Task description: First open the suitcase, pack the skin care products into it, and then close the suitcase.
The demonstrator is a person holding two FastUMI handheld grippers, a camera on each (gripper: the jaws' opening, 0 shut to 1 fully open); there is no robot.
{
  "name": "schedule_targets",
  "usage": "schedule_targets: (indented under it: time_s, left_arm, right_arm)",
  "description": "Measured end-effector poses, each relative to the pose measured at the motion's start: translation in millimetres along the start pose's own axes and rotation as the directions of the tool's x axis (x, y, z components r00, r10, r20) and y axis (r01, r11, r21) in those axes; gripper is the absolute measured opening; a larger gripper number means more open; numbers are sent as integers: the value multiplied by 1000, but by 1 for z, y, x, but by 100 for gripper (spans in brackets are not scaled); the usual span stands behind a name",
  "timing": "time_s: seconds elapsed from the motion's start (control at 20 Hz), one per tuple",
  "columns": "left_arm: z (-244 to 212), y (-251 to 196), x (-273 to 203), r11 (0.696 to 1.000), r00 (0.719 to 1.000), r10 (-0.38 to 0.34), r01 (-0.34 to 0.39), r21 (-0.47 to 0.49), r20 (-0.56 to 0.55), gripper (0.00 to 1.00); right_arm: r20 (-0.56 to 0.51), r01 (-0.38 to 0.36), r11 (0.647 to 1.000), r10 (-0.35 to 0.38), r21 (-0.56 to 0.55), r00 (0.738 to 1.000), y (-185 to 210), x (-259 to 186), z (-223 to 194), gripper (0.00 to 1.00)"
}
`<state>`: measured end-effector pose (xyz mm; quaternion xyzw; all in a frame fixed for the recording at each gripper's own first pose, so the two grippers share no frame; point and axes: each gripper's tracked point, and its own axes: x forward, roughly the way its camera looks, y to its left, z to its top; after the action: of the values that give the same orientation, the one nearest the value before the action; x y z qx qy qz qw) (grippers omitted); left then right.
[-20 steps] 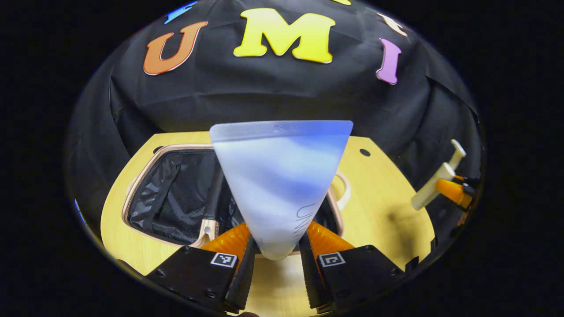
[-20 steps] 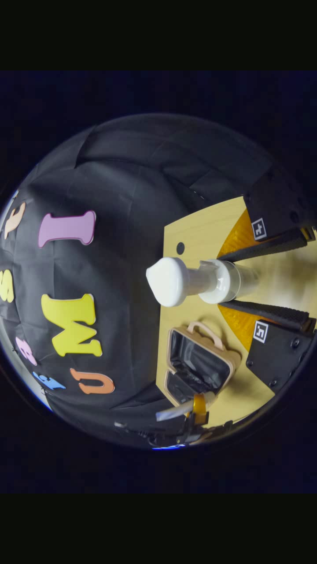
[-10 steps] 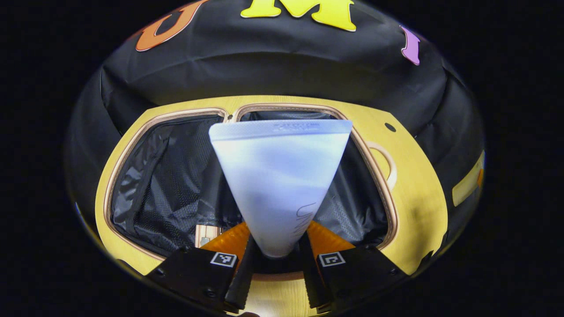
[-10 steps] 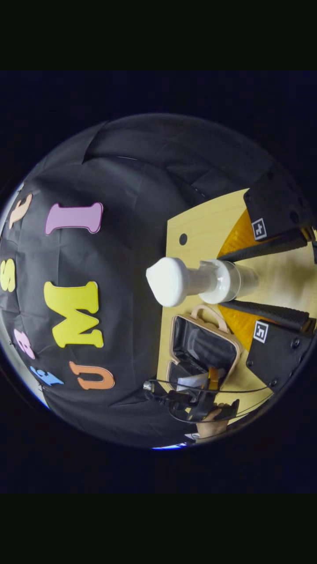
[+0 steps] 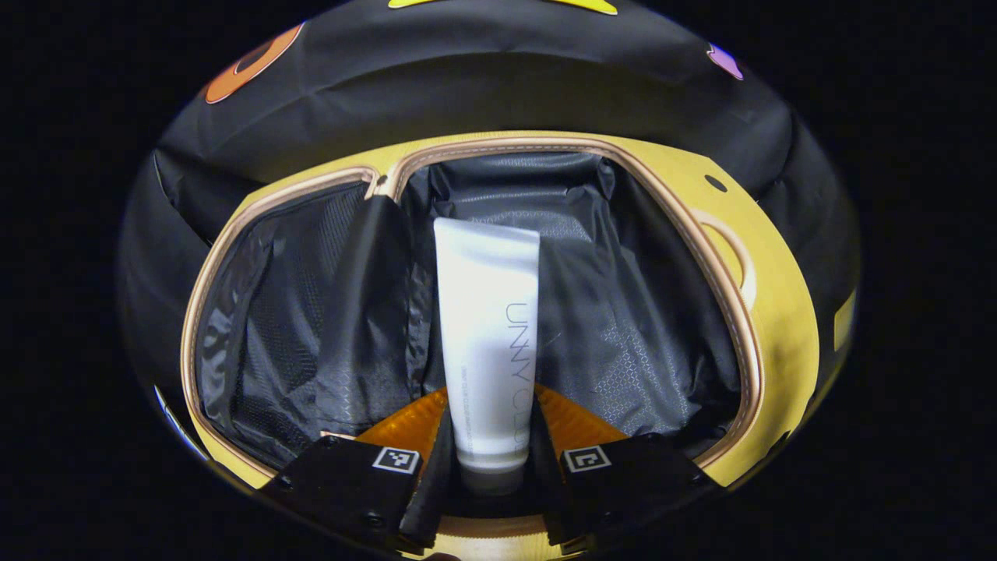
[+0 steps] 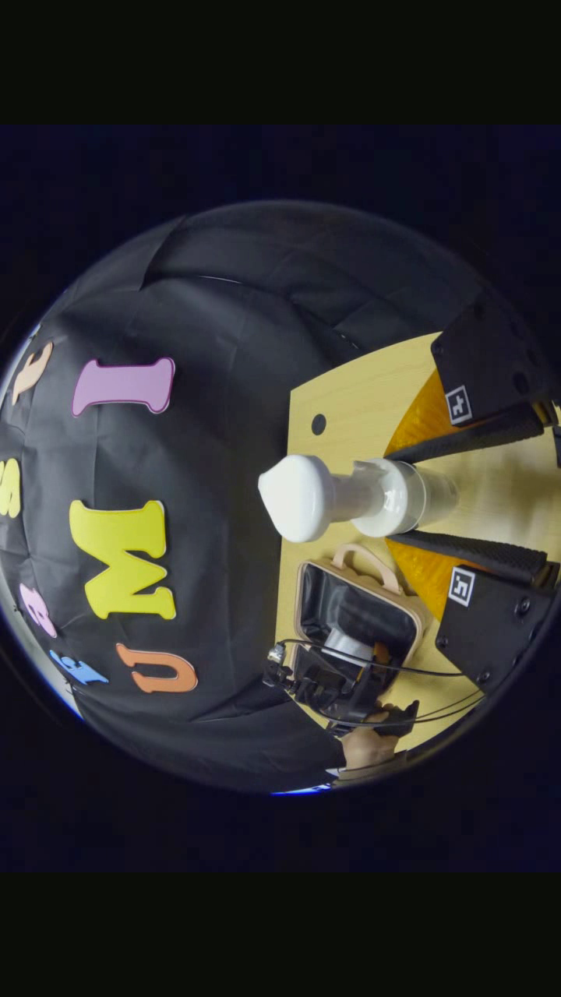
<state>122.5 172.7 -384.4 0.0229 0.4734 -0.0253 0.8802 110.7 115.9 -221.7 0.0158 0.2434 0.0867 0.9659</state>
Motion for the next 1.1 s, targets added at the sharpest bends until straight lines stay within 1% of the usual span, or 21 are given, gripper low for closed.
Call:
schedule_targets:
  time_s: [0.25, 0.3, 0.35, 0.4, 0.45, 0.5, 0.55, 0.6, 0.65, 0.7, 0.8, 0.9, 1.0, 1.1]
  left_arm:
    - [4, -1, 2, 1000, 1000, 9, -10, 16, 5, 53]
    - [3, -3, 0, 1000, 1000, 7, -7, 16, 7, 54]
    - [8, -3, -5, 1000, 1000, 6, -6, 13, 27, 55]
    - [16, -6, -11, 1000, 997, -12, 11, 8, 70, 58]
    - [23, -11, -21, 999, 993, -35, 35, 0, 112, 70]
    - [29, -16, -32, 998, 986, -63, 64, -4, 155, 78]
    - [33, -17, -44, 996, 978, -81, 84, -4, 192, 82]
    - [37, -17, -58, 995, 967, -95, 98, -2, 238, 94]
    - [39, -18, -72, 994, 953, -108, 113, -2, 282, 90]
    - [42, -15, -87, 993, 942, -108, 115, -2, 317, 97]
    - [39, 3, -112, 996, 922, -78, 86, -5, 378, 98]
    - [33, 25, -129, 998, 902, -51, 62, -12, 429, 98]
    - [22, 50, -145, 999, 889, -6, 25, -36, 458, 98]
    - [9, 78, -156, 998, 872, 42, -15, -59, 487, 97]
  right_arm:
    - [-14, -12, 1000, 11, -18, 1000, 10, 4, -2, 49]
    - [-15, -20, 1000, 20, -20, 1000, 15, 4, -1, 49]
    - [-16, -34, 999, 33, -22, 999, 23, 5, 3, 49]
    - [-16, -53, 998, 53, -26, 998, 34, 7, 8, 49]
    - [-14, -75, 997, 74, -29, 997, 46, 9, 15, 49]
    - [-11, -99, 995, 99, -29, 995, 59, 13, 22, 49]
    - [-9, -128, 991, 128, -27, 992, 75, 17, 31, 49]
    - [-7, -157, 987, 156, -25, 988, 91, 23, 39, 49]
    - [-10, -182, 983, 181, -26, 983, 108, 30, 45, 49]
    - [-15, -202, 979, 202, -26, 979, 124, 38, 49, 49]
    - [-46, -239, 971, 238, -26, 970, 155, 58, 48, 49]
    - [-105, -265, 964, 262, -14, 959, 184, 77, 34, 49]
    - [-174, -272, 962, 271, 17, 947, 206, 96, 11, 49]
    - [-243, -258, 966, 256, 26, 935, 218, 113, -14, 49]
